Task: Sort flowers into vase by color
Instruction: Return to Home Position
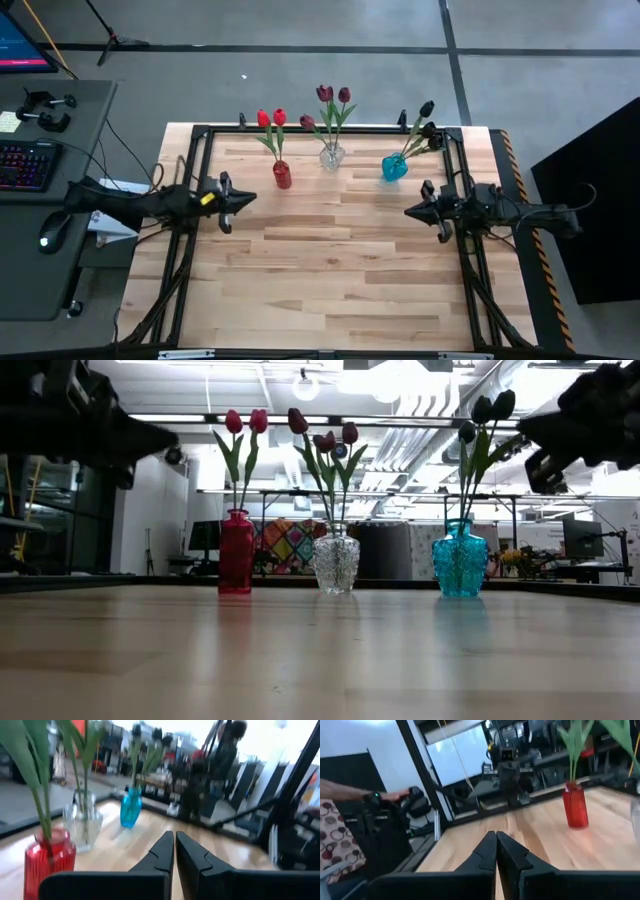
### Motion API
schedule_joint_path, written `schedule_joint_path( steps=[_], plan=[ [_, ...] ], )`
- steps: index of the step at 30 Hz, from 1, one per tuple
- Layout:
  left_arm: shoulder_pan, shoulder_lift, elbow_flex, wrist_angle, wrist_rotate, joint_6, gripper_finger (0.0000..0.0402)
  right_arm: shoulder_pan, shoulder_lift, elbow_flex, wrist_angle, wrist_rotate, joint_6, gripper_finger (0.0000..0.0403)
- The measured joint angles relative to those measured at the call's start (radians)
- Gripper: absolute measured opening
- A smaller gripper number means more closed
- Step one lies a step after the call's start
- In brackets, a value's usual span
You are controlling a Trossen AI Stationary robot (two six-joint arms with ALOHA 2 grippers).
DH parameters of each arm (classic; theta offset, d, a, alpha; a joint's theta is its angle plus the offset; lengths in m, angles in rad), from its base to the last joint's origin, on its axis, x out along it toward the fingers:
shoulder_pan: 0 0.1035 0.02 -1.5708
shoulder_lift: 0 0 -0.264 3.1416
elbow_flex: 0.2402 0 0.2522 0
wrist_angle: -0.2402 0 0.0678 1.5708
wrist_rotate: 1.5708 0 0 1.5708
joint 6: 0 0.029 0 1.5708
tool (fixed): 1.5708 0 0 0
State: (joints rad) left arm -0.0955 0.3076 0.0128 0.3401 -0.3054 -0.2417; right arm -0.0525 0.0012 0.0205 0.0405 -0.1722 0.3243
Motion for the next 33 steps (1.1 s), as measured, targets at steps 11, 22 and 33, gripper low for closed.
schedule_joint_path(
  steps=[11,22,33],
  plan=[
    [0.039,-0.304,-0.002,-0.030,-0.026,0.000,0.0007,0.000,0.029,0.000,0.037,0.003,-0.001,0.0000],
    [-0.001,-0.304,-0.001,-0.021,-0.023,-0.016,0.0007,0.000,0.032,0.000,-0.029,0.003,0.000,0.0000],
    [0.030,-0.305,0.000,-0.284,0.016,0.250,0.0007,0.000,0.032,-0.001,-0.026,0.002,-0.001,0.0000]
  ],
)
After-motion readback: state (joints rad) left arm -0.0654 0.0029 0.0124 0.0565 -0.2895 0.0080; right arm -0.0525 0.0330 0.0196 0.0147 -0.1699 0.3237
